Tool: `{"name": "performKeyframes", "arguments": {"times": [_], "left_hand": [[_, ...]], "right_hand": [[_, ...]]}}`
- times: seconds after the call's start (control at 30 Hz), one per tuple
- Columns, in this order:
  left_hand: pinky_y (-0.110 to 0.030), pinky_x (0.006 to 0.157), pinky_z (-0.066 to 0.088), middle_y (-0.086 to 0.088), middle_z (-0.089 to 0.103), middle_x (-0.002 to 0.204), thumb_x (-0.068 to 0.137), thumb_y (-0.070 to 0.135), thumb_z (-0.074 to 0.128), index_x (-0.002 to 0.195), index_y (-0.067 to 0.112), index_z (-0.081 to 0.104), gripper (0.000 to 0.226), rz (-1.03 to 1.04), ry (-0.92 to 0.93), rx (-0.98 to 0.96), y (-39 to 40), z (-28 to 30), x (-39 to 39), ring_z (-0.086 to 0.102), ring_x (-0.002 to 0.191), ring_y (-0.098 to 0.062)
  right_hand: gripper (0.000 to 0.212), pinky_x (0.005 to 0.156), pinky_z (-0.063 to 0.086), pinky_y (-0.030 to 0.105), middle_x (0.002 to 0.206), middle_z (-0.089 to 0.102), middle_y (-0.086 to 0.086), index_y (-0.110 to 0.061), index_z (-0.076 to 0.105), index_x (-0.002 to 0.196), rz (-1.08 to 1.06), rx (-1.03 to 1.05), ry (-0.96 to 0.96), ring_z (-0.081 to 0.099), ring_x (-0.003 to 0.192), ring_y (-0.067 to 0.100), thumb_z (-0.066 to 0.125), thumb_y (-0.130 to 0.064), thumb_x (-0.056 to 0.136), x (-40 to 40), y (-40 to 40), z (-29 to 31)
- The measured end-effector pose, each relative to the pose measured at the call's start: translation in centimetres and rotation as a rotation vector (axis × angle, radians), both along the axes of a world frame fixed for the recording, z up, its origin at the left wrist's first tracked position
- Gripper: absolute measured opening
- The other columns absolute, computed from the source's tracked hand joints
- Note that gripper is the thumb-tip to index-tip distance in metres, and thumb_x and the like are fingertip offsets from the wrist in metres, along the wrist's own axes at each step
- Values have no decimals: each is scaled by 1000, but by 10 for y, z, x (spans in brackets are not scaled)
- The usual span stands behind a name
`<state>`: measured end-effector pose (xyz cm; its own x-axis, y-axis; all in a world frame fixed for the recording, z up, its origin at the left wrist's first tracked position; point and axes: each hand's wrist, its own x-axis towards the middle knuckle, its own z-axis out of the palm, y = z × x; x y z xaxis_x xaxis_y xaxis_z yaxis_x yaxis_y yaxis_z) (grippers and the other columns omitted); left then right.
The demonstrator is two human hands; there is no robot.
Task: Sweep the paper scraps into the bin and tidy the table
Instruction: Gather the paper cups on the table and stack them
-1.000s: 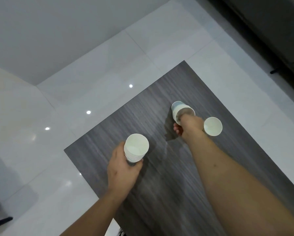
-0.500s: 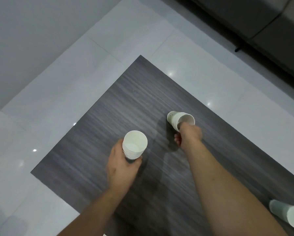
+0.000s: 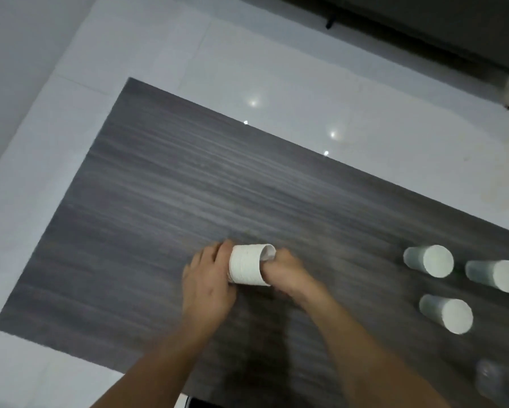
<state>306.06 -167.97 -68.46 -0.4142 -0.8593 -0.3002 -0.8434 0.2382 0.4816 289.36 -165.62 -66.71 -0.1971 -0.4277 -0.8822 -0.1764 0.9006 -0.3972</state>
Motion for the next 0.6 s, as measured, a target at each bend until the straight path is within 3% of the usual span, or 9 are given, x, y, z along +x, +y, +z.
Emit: {"name": "performKeyframes", "arguments": {"times": [0.07,0.1,0.2,0.27,0.33,0.37,0.5,0.6], "left_hand": [[-45,82,49,-4,59,125,61,16,66,133,19,53,73,-85,3,40,19,0,-28,56,107,-31],[-45,81,49,-4,59,123,61,18,67,132,19,53,72,-111,19,75,32,-1,-41,57,106,-31],[-45,74,51,-3,63,109,63,24,71,123,23,56,62,-122,98,193,73,-3,-89,60,97,-32],[-41,73,51,-2,63,106,66,30,78,118,27,56,57,-56,96,237,99,-1,-128,61,95,-32],[-37,72,49,-4,64,105,65,32,82,113,26,56,55,63,117,275,123,1,-164,61,94,-33],[-37,73,48,-5,64,104,64,32,83,111,25,55,55,116,129,299,134,1,-179,61,94,-32],[-41,82,52,0,65,107,61,28,85,115,27,53,63,206,154,311,164,0,-218,61,97,-24],[-36,81,49,0,66,109,62,26,86,118,25,53,65,202,141,242,179,1,-231,61,98,-24]], "right_hand": [[35,81,58,27,107,74,-2,-18,72,114,-109,-35,7,71,93,13,73,-31,81,-15,35,-9],[39,85,58,33,110,73,-2,-19,70,115,-160,-35,16,70,98,17,74,-34,79,-28,53,-12],[38,76,54,32,99,69,-4,-21,65,108,-402,-113,154,67,93,20,74,-43,78,-80,108,-6],[40,77,47,30,103,62,-3,-19,61,112,-507,-270,536,60,94,18,73,-42,82,-123,141,4],[43,71,43,32,116,56,4,-14,56,117,-361,-330,993,59,92,24,73,-34,83,-169,164,9],[46,67,41,33,121,54,8,-12,53,120,-279,-285,1078,61,90,29,72,-28,82,-191,171,10],[38,71,42,35,127,56,13,-10,55,123,-33,23,748,63,103,37,63,-11,86,-247,175,-6],[24,66,40,34,105,68,13,-10,65,102,31,-71,745,65,93,38,54,-1,83,-252,189,-3]]}}
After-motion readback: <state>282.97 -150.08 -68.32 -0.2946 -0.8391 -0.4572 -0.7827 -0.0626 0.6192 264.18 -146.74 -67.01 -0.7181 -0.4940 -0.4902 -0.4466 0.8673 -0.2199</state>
